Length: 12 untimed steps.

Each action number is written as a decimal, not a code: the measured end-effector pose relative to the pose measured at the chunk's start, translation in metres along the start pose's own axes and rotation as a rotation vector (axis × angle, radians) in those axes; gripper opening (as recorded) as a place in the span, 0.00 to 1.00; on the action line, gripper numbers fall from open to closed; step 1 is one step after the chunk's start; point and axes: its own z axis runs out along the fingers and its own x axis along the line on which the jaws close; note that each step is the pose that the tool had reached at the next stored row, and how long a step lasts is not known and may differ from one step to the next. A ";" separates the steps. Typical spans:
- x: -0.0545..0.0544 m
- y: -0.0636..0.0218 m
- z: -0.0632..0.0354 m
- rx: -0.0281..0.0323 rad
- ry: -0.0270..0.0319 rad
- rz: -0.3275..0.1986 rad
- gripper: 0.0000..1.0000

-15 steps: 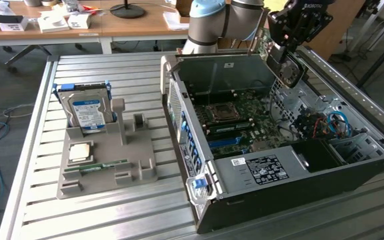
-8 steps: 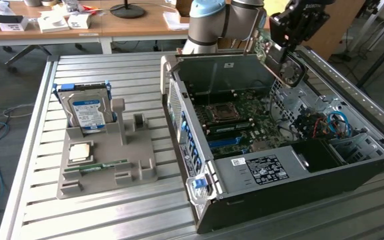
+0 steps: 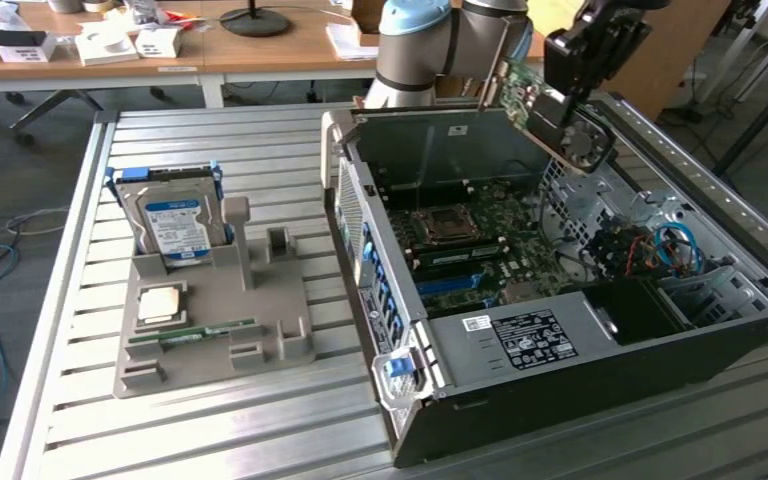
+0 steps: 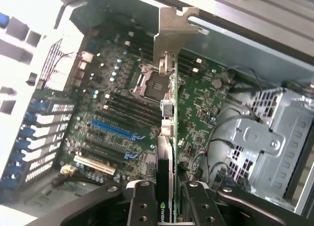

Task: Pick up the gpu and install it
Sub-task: 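Insert the gpu into the slot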

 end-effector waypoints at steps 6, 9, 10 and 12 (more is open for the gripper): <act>0.000 0.0000 0.0001 -0.0022 0.0064 -0.109 0.26; 0.000 0.0000 0.0001 -0.0030 0.0097 -0.164 0.26; 0.000 0.0000 0.0001 -0.0032 0.0106 -0.179 0.26; 0.000 0.0000 0.0001 -0.0037 0.0128 -0.215 0.26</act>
